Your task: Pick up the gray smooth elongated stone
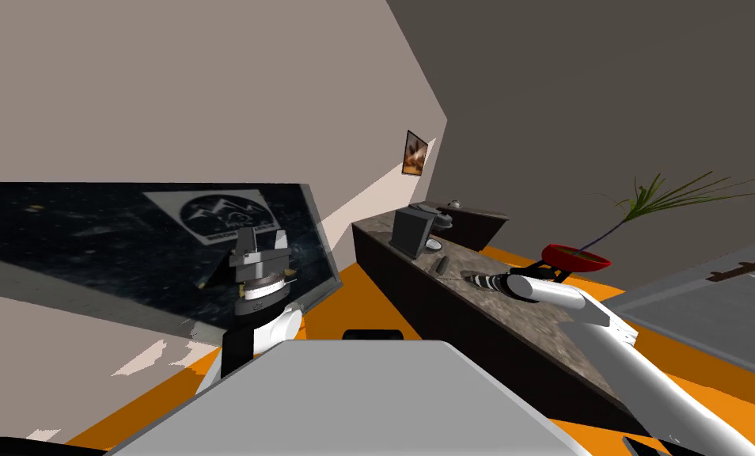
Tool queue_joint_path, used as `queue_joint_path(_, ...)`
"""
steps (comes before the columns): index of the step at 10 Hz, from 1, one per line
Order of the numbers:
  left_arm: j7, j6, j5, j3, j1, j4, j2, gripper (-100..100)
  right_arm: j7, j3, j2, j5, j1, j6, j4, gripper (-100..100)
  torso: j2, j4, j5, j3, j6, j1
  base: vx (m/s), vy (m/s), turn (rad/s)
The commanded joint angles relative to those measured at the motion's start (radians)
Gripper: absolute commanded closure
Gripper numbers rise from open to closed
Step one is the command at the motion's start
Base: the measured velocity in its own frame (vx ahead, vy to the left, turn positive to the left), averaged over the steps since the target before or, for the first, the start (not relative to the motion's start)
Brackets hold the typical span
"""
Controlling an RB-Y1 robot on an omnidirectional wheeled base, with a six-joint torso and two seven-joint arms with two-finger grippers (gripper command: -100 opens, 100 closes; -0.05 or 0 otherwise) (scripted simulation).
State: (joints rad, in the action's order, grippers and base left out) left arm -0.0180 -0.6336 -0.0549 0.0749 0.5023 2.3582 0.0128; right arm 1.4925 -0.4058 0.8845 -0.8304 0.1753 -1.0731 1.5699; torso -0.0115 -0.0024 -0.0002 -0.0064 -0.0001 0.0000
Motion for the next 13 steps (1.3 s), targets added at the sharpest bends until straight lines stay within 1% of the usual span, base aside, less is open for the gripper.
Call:
queue_joint_path(1,0.0,0.0,0.0,0.0,0.0,0.0,0.0,0,0.05,-0.001,0.005,-0.015,-0.009,-0.05,-0.013,-100,0.0,0.0,0.0,0.0,0.0,0.0,0.136,0.041,0.037)
queue_joint_path(2,0.0,0.0,0.0,0.0,0.0,0.0,0.0,0,0.057,-0.001,0.005,-0.015,-0.009,-0.058,-0.013,-100,0.001,0.0,0.0,0.0,0.0,0.001,0.055,0.043,0.002)
queue_joint_path(3,0.0,0.0,0.0,0.0,0.0,0.0,0.0,0,0.098,-0.003,0.015,-0.043,-0.025,-0.098,-0.035,-100,0.005,0.001,0.0,0.003,0.001,0.002,0.121,0.042,0.033)
queue_joint_path(4,0.0,0.0,0.0,0.0,0.0,0.0,0.0,0,0.116,-0.003,0.015,-0.043,-0.025,-0.118,-0.035,-100,0.003,0.001,0.0,0.002,0.0,0.002,0.125,0.035,0.025)
queue_joint_path(5,0.0,0.0,0.0,0.0,0.0,0.0,0.0,0,0.147,-0.004,0.025,-0.069,-0.04,-0.147,-0.056,-100,0.003,0.0,0.0,0.001,0.0,0.001,0.16,0.019,0.024)
queue_joint_path(6,0.0,0.0,0.0,0.0,0.0,0.0,0.0,0,0.172,-0.004,0.025,-0.069,-0.04,-0.174,-0.056,-100,0.0,0.0,0.0,0.0,0.0,0.0,0.146,0.026,0.015)
queue_joint_path(7,0.0,0.0,0.0,0.0,0.0,0.0,0.0,0,0.201,-0.005,0.032,-0.092,-0.055,-0.203,-0.075,-100,0.001,0.0,0.0,0.0,0.0,0.001,0.158,0.02,0.009)
queue_joint_path(8,0.0,0.0,0.0,0.0,0.0,0.0,0.0,0,0.225,-0.005,0.032,-0.092,-0.055,-0.229,-0.075,-100,0.0,0.0,0.0,0.0,0.0,0.0,0.142,0.019,0.008)
queue_joint_path(9,0.0,0.0,0.0,0.0,0.0,0.0,0.0,0,0.257,-0.005,0.038,-0.112,-0.068,-0.26,-0.094,-100,0.001,0.0,0.0,0.0,0.0,0.0,0.149,0.02,-0.004)
queue_joint_path(10,0.0,0.0,0.0,0.0,0.0,0.0,0.0,0,0.273,-0.005,0.038,-0.112,-0.068,-0.279,-0.094,-100,0.001,0.0,0.0,0.0,0.0,0.0,0.129,0.021,-0.003)
queue_joint_path(11,0.0,0.0,0.0,0.0,0.0,0.0,0.0,0,0.307,-0.004,0.042,-0.128,-0.08,-0.314,-0.112,-100,0.002,0.0,0.0,0.001,0.0,0.0,0.167,0.023,-0.025)
queue_joint_path(12,0.0,0.0,0.0,0.0,0.0,0.0,0.0,0,0.318,-0.004,0.042,-0.128,-0.08,-0.326,-0.112,-100,0.0,0.0,0.0,0.0,0.0,0.0,0.135,0.009,-0.012)
queue_joint_path(13,0.0,0.0,0.0,0.0,0.0,0.0,0.0,0,0.355,-0.003,0.044,-0.142,-0.09,-0.363,-0.129,-100,0.001,0.0,0.0,0.0,0.0,0.0,0.12,-0.002,-0.035)
